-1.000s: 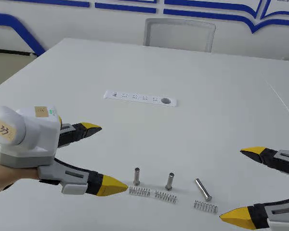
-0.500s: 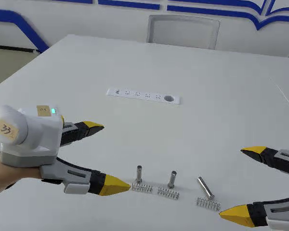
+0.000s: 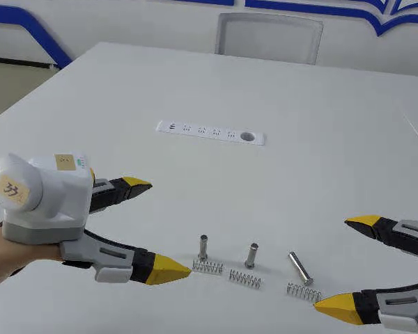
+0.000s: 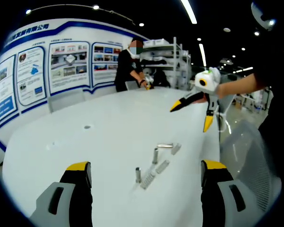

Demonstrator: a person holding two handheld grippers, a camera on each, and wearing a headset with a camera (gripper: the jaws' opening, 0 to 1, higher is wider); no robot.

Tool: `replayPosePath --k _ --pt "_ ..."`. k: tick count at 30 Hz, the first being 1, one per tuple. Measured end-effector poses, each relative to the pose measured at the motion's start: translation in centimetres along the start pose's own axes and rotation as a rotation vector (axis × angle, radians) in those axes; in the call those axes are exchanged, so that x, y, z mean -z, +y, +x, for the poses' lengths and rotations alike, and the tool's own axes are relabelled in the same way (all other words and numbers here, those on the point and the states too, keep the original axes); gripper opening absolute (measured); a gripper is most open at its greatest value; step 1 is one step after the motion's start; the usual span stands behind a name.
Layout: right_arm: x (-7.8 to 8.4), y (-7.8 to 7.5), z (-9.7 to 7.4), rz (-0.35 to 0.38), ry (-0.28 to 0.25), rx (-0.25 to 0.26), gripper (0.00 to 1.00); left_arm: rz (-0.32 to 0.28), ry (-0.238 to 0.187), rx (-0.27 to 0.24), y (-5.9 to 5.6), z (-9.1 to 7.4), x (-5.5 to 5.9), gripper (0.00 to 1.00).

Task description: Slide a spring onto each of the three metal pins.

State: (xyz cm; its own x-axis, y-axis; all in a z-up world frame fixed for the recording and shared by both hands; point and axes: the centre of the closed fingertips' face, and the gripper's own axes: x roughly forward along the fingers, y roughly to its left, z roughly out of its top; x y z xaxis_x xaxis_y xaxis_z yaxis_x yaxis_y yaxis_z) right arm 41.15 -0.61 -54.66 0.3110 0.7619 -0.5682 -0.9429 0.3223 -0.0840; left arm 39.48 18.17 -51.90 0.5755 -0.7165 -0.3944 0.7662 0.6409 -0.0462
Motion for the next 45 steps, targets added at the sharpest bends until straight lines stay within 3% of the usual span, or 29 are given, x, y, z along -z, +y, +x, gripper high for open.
replayPosePath --k 9,18,27,35,41,45 --pt "1.2 -0.3 1.0 0.004 0.019 -0.002 0.75 -0.002 0.007 0.005 0.1 0.3 0.3 0.97" --pt "1.6 -1.5 1.7 0.046 0.019 0.022 0.71 -0.014 0.015 0.009 0.1 0.5 0.8 0.97" --pt "1.8 -2.1 3.1 0.100 0.004 0.036 0.60 -0.014 0.019 0.011 0.0 0.4 0.8 0.97" --pt "3.3 -2.7 5.0 0.137 0.033 0.045 0.55 -0.014 0.016 0.014 -0.1 0.5 0.6 0.97" --pt "4.6 -3.8 5.6 0.154 0.055 0.075 0.43 -0.018 0.022 0.018 -0.3 0.7 0.7 0.96" --pt "5.0 -4.0 6.0 0.164 0.066 0.082 0.41 -0.022 0.025 0.019 -0.5 0.8 0.9 0.96"
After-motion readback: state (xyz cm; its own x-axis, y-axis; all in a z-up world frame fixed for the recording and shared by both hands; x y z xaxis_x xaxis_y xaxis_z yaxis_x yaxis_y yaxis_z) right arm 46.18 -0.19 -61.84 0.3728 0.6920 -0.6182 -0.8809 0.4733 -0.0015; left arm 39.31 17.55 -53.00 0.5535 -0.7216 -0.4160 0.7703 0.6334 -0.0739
